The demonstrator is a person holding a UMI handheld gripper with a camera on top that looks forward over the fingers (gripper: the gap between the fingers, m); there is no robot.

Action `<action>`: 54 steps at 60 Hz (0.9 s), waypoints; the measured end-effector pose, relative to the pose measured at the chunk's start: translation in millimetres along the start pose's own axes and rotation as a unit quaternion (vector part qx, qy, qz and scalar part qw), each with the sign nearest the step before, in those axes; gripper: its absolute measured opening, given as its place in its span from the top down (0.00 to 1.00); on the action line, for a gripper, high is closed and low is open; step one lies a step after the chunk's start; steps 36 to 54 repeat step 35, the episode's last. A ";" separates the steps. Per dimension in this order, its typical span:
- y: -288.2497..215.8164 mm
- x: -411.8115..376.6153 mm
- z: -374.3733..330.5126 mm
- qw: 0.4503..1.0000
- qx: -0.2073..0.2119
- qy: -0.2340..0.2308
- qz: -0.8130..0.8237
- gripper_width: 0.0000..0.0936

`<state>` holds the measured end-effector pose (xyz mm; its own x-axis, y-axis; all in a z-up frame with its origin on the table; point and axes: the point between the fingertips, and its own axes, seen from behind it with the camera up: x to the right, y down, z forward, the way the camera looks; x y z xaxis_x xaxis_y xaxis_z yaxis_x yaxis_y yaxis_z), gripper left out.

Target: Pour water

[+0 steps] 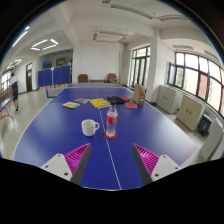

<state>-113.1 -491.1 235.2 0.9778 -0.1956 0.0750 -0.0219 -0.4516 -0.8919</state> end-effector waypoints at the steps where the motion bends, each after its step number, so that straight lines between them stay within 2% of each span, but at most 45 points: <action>1: 2.3 -0.6 -5.2 1.000 0.000 0.000 0.001 0.09; 15: 13.7 7.5 -54.8 1.000 0.004 0.018 -0.009 0.09; 21: 10.7 4.0 -66.4 1.000 0.009 0.010 -0.009 0.09; 54: 6.9 -6.0 -66.8 1.000 0.010 -0.005 -0.003 0.09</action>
